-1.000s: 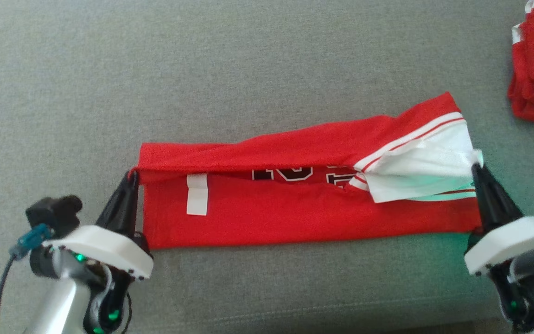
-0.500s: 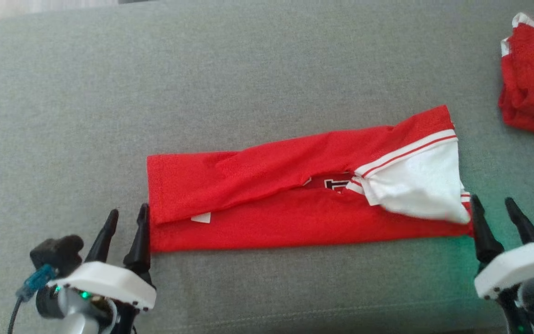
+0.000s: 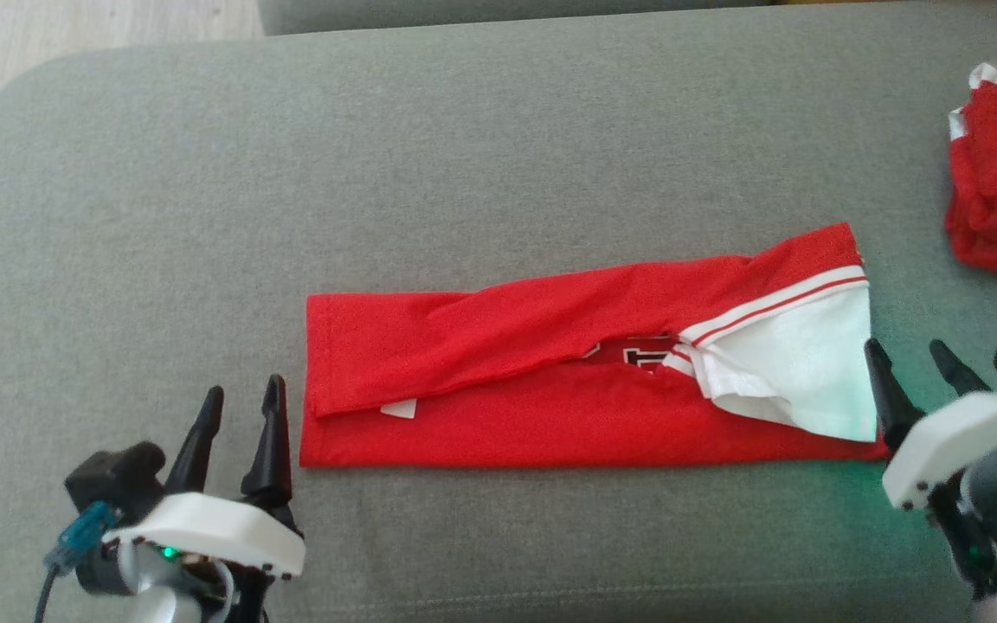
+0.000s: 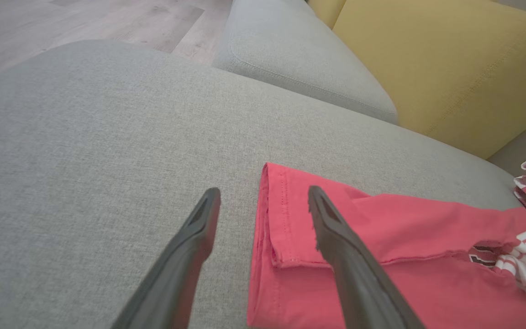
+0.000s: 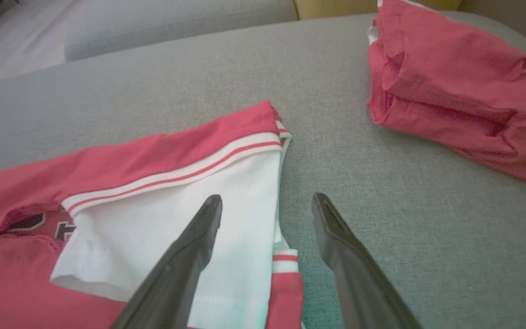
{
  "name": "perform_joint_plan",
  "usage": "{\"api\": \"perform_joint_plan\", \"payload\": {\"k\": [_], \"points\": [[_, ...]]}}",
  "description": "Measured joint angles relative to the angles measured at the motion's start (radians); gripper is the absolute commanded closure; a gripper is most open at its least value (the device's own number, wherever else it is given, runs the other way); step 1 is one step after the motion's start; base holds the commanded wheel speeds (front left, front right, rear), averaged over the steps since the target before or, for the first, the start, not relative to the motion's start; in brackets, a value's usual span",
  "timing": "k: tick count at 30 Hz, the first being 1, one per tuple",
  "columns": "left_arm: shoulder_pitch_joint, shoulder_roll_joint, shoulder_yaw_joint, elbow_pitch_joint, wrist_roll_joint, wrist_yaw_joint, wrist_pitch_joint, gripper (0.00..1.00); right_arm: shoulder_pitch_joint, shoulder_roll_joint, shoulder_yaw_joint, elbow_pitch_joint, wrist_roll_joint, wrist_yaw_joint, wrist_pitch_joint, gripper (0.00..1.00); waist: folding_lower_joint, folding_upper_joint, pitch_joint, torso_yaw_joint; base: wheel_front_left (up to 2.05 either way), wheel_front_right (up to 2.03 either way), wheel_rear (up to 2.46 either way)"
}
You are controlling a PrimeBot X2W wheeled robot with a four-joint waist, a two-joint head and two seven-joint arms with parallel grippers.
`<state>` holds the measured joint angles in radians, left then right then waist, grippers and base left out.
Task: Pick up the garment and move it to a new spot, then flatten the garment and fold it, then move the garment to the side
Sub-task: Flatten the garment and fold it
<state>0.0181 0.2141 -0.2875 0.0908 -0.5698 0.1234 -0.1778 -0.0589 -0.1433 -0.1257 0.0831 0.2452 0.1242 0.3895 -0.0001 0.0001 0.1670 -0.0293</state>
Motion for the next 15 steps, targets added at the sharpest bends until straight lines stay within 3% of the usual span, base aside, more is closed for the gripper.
{"api": "perform_joint_plan", "payload": {"k": [15], "points": [[-0.009,-0.002,-0.022,-0.001,0.015,0.006,-0.002,0.0,-0.154,-0.095,0.076,0.225,0.052,0.0,0.225,0.0,0.0,0.0,0.038,0.058,0.0,0.0,0.0]]}}
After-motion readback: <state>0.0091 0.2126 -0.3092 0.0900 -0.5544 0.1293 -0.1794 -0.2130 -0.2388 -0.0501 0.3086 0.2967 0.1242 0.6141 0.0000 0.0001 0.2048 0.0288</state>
